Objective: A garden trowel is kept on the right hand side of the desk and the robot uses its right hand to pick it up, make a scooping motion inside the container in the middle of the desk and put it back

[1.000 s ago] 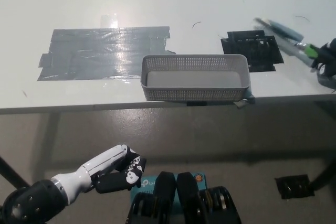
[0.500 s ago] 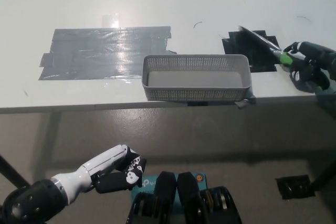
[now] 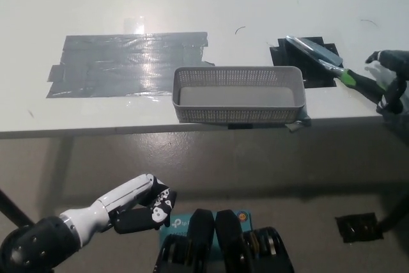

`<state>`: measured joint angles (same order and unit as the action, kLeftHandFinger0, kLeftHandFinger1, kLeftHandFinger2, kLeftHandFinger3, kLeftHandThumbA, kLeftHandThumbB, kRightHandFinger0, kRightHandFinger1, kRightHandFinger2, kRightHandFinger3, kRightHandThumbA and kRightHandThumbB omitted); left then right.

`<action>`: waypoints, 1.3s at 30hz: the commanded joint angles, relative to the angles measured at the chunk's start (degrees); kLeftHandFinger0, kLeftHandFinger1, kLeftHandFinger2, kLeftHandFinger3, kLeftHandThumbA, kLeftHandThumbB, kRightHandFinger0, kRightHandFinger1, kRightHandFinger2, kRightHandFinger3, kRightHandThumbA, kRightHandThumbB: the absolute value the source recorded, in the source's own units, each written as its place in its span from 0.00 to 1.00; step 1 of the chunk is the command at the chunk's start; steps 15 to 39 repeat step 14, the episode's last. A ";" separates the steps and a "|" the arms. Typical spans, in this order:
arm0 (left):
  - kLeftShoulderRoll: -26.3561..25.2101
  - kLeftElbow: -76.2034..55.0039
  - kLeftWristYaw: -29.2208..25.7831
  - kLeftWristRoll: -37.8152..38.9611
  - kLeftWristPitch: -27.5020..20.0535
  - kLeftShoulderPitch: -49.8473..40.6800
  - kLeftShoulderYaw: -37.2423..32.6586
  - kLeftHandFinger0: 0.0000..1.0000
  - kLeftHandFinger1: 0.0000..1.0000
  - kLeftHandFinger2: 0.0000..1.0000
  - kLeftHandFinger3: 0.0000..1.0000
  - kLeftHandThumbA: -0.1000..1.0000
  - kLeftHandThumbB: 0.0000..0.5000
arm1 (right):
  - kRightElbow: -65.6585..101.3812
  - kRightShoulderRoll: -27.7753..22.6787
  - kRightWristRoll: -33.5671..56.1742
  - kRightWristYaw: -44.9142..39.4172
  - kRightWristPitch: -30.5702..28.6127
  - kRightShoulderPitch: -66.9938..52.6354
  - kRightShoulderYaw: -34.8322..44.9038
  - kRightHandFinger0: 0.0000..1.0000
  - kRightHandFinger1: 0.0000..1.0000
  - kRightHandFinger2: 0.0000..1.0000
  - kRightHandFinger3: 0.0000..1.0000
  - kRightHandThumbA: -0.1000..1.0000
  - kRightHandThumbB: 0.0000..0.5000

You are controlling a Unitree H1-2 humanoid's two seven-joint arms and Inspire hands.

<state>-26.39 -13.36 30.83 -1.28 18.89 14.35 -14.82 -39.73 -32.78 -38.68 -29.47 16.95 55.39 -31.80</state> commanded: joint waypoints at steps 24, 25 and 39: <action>-1.47 -2.02 1.02 -0.16 0.76 0.39 -0.27 0.27 0.27 0.31 0.42 0.01 0.99 | 45.27 -8.39 7.42 -1.37 4.08 -9.82 17.99 1.00 1.00 1.00 1.00 0.81 0.95; -1.47 -2.02 1.02 -0.16 0.76 0.39 -0.27 0.27 0.27 0.31 0.42 0.01 0.99 | 45.27 -8.39 7.42 -1.37 4.08 -9.82 17.99 1.00 1.00 1.00 1.00 0.81 0.95; -1.47 -2.02 1.02 -0.16 0.76 0.39 -0.27 0.27 0.27 0.31 0.42 0.01 0.99 | 45.27 -8.39 7.42 -1.37 4.08 -9.82 17.99 1.00 1.00 1.00 1.00 0.81 0.95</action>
